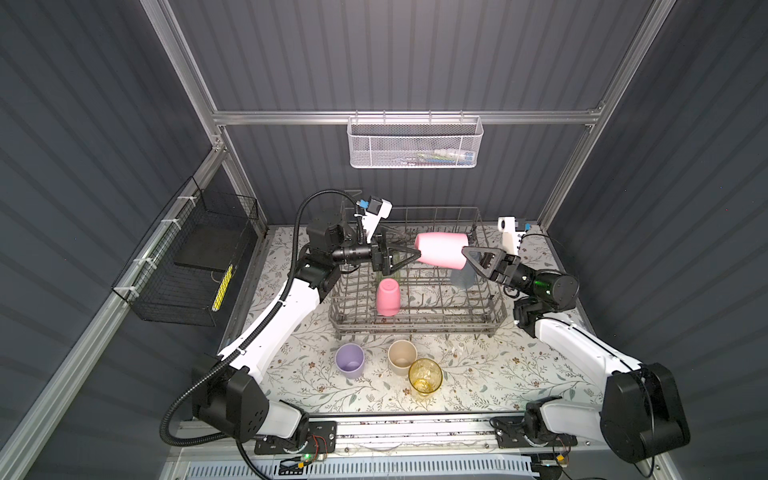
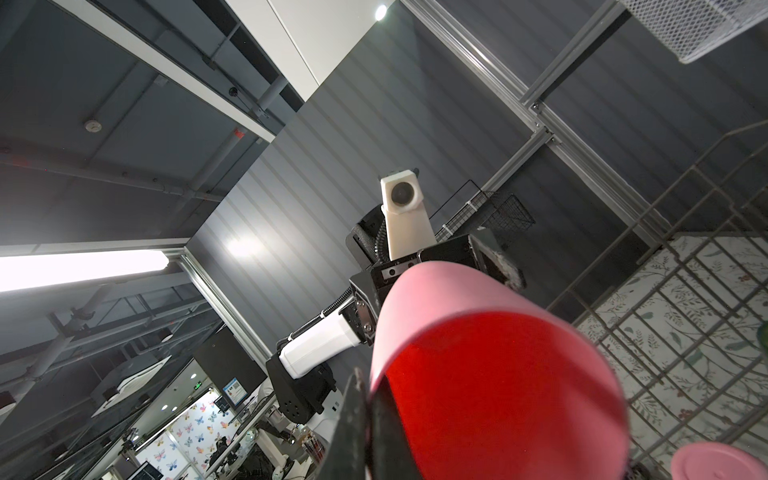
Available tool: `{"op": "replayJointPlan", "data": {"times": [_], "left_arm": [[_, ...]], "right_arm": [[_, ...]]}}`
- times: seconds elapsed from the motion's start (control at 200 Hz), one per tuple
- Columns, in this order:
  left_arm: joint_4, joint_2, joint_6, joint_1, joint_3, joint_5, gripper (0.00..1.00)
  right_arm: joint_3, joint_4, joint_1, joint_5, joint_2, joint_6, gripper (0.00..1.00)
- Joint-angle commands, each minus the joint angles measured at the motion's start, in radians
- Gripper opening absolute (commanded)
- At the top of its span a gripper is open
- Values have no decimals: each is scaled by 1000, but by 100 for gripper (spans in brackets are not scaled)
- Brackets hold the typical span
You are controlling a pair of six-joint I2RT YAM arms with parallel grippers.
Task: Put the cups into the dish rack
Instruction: 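Hold the dark pink cup while the left gripper closes on its base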
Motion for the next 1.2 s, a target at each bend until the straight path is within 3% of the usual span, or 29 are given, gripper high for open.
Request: {"op": "replayJointPlan", "data": {"times": [0.0,0.605,1.196], "left_arm": [[28,13,-20,6,25,55,100],[-20,1,27,5,12,118,93],[-37,-13,45,6,6,111,74]], "right_arm": [[35,28,31,-25,14,-14,0],[110,8,77,-30,83,-27,0],[133,28,89,-31,116,-15,0]]}}
